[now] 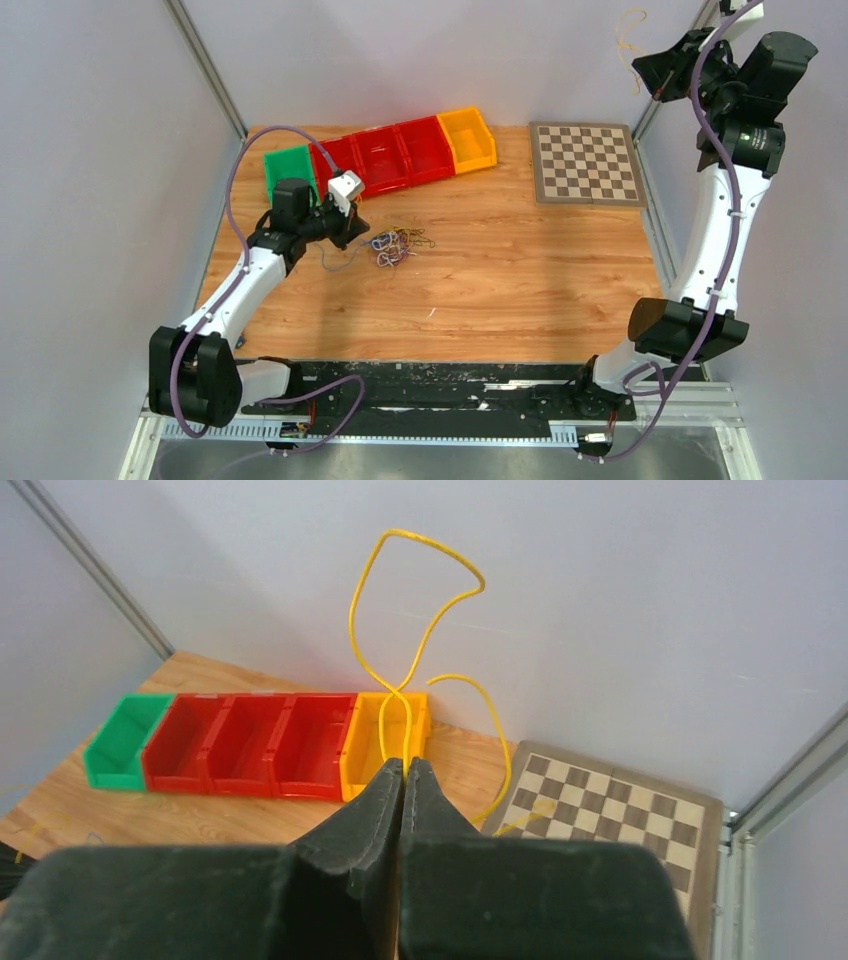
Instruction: Untangle the cables
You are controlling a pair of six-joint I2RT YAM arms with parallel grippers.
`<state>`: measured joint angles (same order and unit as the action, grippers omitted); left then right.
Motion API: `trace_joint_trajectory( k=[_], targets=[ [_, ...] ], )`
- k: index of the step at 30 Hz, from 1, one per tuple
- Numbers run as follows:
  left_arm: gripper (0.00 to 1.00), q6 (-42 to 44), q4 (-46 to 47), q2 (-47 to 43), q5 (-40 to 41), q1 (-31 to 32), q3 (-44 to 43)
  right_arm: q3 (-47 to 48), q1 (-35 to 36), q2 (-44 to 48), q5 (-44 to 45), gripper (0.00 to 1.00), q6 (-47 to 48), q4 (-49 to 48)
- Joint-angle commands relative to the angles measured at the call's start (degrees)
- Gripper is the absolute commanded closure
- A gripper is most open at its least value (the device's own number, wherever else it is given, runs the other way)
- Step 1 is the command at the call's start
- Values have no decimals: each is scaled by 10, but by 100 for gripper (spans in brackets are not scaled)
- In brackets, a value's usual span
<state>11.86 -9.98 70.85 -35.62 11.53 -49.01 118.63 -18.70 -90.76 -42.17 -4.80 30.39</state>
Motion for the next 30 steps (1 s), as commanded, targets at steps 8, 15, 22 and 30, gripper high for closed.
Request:
trace_joint_trajectory(
  k=[8,15,22,30],
  targets=[
    [100,21,-81,-37,-61,-9,-9,-68,106,-50,-58,100,-72,-86],
    [100,1,-104,-49,-54,6,-10,-57,209,-190,-28,100,-122,-169],
    [100,-3,-136,-37,-53,17,-23,71,255,-392,-7,100,-151,-225],
    [100,-18,-143,-17,-53,24,-27,170,264,-544,41,81,-151,-279]
  ],
)
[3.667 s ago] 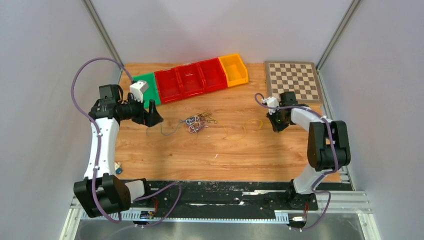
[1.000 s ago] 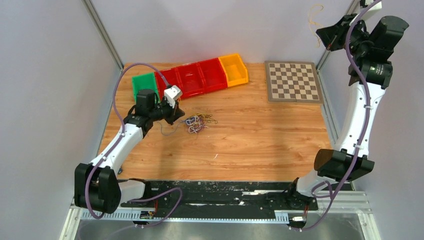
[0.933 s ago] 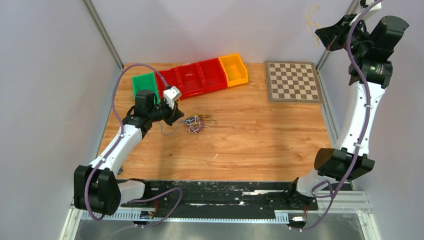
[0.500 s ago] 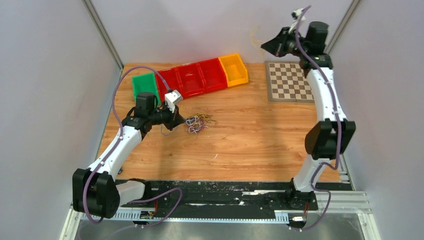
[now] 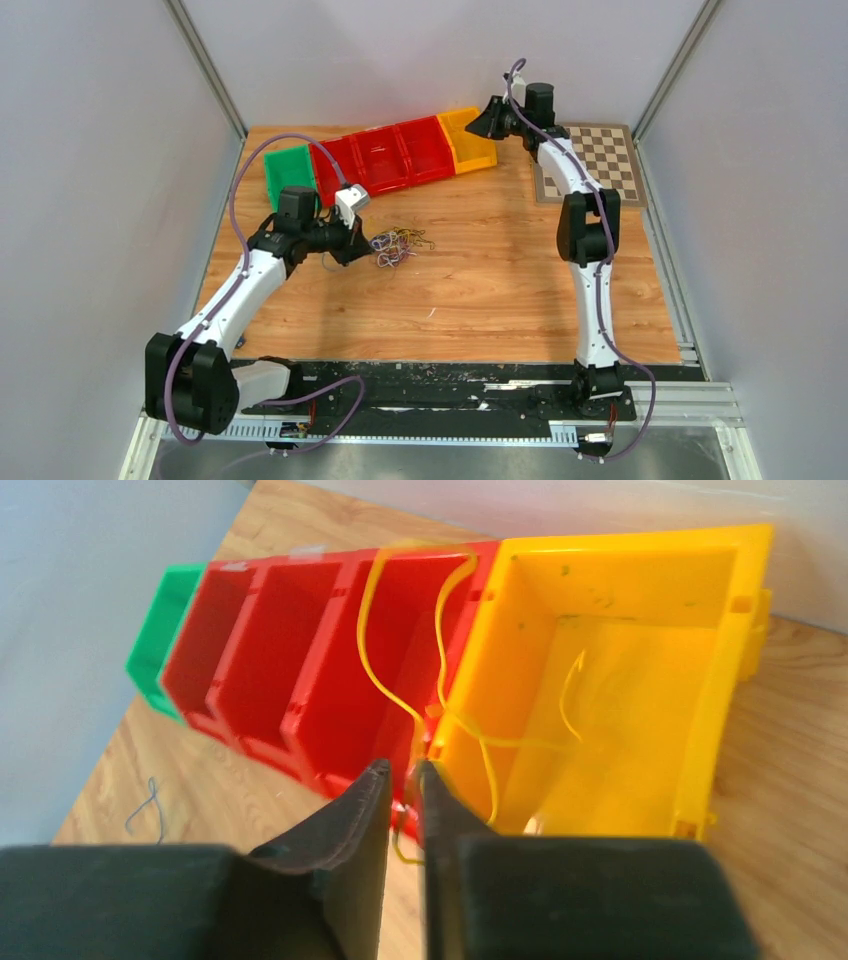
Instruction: Untangle the cables
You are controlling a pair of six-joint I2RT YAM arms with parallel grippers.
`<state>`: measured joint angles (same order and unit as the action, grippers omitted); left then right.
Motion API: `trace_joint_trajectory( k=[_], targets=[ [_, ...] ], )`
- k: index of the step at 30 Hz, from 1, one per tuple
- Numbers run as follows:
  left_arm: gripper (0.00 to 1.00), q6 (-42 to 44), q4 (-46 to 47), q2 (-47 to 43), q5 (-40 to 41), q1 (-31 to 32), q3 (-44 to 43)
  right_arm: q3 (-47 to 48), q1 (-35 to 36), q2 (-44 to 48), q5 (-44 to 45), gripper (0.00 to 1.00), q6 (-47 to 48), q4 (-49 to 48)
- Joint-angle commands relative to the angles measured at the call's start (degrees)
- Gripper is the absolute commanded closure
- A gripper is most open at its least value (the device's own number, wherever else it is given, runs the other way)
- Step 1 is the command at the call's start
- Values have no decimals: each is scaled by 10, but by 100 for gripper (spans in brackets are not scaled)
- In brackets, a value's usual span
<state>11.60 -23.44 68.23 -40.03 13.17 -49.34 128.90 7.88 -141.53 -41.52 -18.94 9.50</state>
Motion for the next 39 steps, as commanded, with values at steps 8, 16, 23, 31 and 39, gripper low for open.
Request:
trace_joint_trajectory(
  k=[8,16,23,31,39],
  targets=[
    [100,-9,13,69,-3,83,-81,-32,-7,68,-16,16,47,-58],
    [100,-92,28,213,-78,214,-369,-298,-68,344,-110,0,240,78],
    [50,-12,-70,305,-137,288,-508,-371,-131,423,-116,0,373,262],
    [8,101,-202,205,-91,167,-357,-391,-112,421,-87,4,443,370],
    [31,-17,-84,186,-26,18,-194,-432,46,388,-28,14,440,328]
  ],
)
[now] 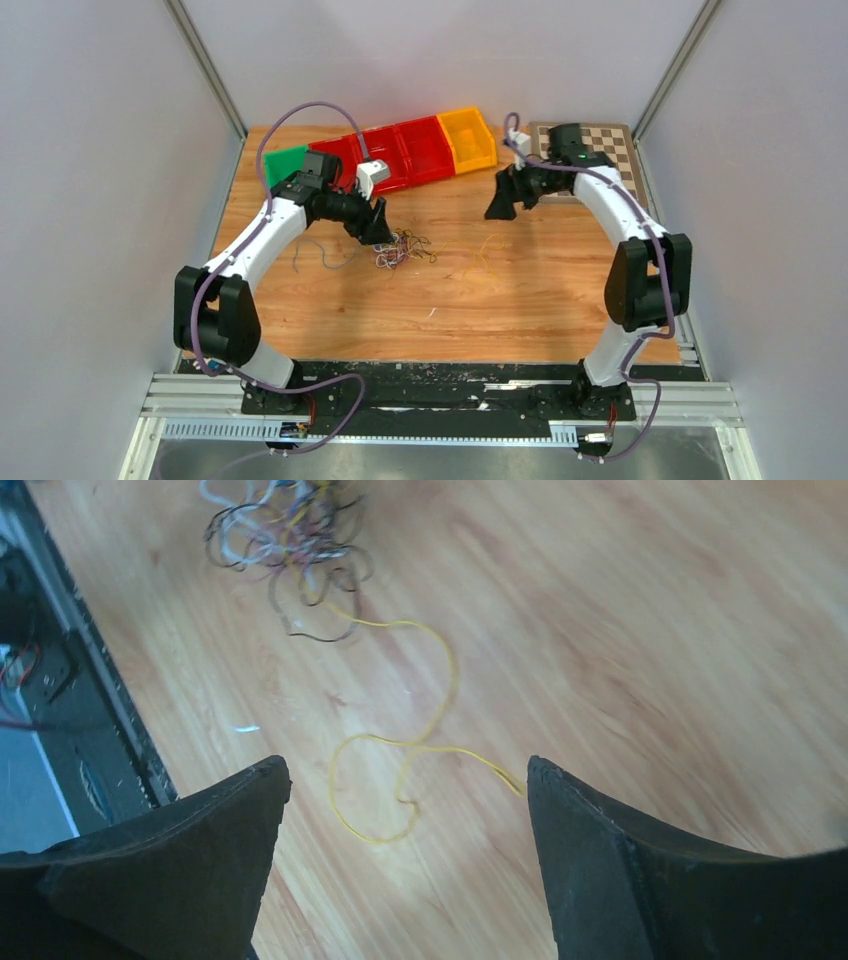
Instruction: Untangle the cables
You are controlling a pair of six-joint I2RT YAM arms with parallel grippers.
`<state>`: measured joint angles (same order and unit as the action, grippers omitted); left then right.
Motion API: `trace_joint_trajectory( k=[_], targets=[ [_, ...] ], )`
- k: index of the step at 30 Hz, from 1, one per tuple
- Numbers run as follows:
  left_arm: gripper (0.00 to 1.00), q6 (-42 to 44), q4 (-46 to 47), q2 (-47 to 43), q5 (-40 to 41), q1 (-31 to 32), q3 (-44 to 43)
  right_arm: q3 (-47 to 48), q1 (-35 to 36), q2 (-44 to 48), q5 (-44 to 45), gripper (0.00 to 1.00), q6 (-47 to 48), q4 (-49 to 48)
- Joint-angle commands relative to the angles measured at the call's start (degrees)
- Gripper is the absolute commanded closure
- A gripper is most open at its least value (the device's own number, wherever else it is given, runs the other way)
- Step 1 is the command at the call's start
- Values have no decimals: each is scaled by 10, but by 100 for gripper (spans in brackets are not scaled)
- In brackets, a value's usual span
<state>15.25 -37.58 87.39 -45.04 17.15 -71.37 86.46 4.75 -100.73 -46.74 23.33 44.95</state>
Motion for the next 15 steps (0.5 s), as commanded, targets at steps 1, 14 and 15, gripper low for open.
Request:
trace_joint_trajectory(
  k=[1,14,15],
  targets=[
    [36,-78,70,11,25,-28,34,-5,94,-29,29,16,8,-41],
    [35,-191,168,119,114,-54,72,64,252,-180,97,9,-179,-213],
    [32,-195,169,120,124,-55,74,61,260,-188,107,9,-179,-220]
  ],
)
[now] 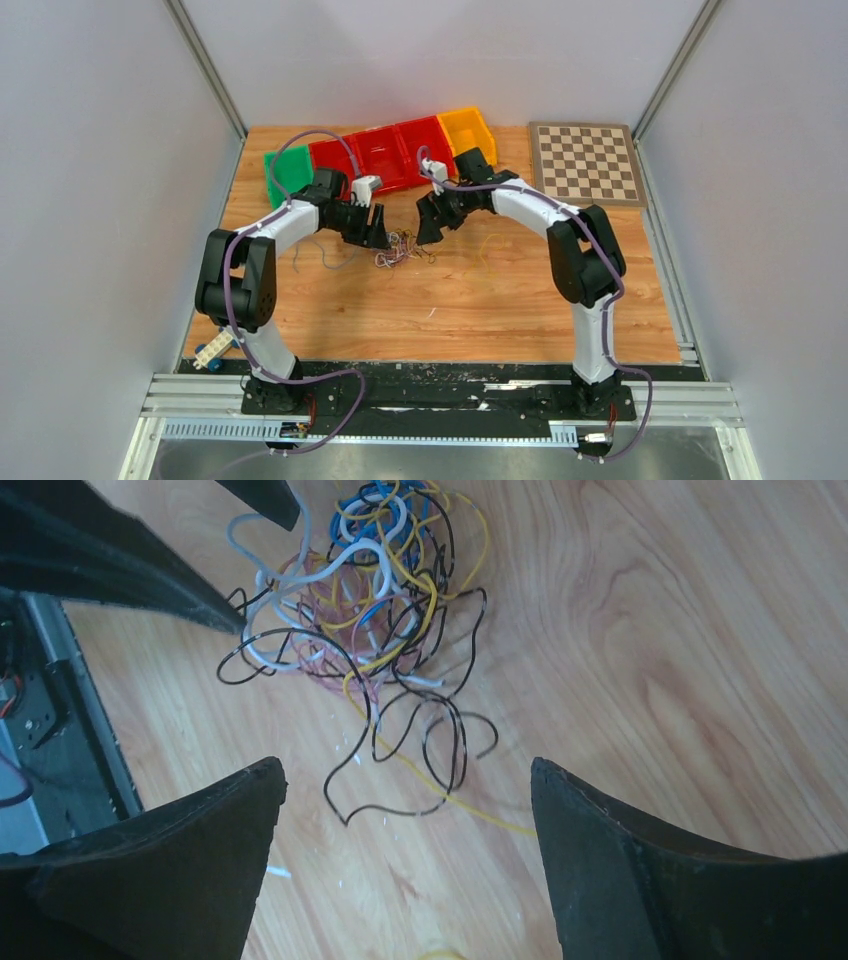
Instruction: Untangle the cables
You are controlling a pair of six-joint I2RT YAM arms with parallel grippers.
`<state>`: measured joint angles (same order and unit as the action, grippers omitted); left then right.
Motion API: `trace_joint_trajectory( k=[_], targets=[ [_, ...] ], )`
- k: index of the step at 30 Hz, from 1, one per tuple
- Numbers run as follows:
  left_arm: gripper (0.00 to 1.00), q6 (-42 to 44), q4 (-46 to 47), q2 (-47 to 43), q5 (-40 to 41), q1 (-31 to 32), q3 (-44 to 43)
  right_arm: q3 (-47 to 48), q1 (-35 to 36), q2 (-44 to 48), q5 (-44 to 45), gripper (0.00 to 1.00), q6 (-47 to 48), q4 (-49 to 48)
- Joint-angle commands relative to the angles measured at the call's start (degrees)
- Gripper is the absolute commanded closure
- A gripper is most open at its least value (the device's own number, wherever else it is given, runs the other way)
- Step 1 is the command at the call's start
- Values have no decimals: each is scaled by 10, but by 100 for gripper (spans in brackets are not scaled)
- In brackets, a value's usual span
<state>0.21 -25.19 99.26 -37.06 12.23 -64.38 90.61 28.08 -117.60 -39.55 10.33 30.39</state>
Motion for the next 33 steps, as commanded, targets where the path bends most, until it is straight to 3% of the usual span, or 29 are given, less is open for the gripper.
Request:
trace_joint_trajectory(
  k=[1,5,9,11,13,14,16,19,28,33],
  targets=[
    [27,-50,46,3,49,-5,7,17,33,-27,43,9,-50,-81],
    [22,-64,53,-3,58,-7,26,15,43,-59,62,11,-65,-95],
    [28,-82,71,-3,58,-7,48,5,51,-73,75,22,-74,-121],
    [39,-91,75,6,46,-7,52,1,55,-79,81,40,-71,-130],
    [56,-95,76,10,35,-7,51,-3,58,-82,91,68,-64,-130],
    [70,-87,67,5,31,-8,49,-9,57,-79,97,79,-58,-129],
    [86,-62,43,-15,20,-9,40,-30,54,-60,115,98,-37,-123],
    [99,-30,9,-66,-7,-26,33,-70,38,-10,144,100,-2,-101],
    [100,41,-115,-242,-72,-96,-51,-216,-29,109,275,100,124,-50],
    [100,8,-137,-276,-78,-139,-113,-264,-90,141,337,100,184,-26]
  ],
)
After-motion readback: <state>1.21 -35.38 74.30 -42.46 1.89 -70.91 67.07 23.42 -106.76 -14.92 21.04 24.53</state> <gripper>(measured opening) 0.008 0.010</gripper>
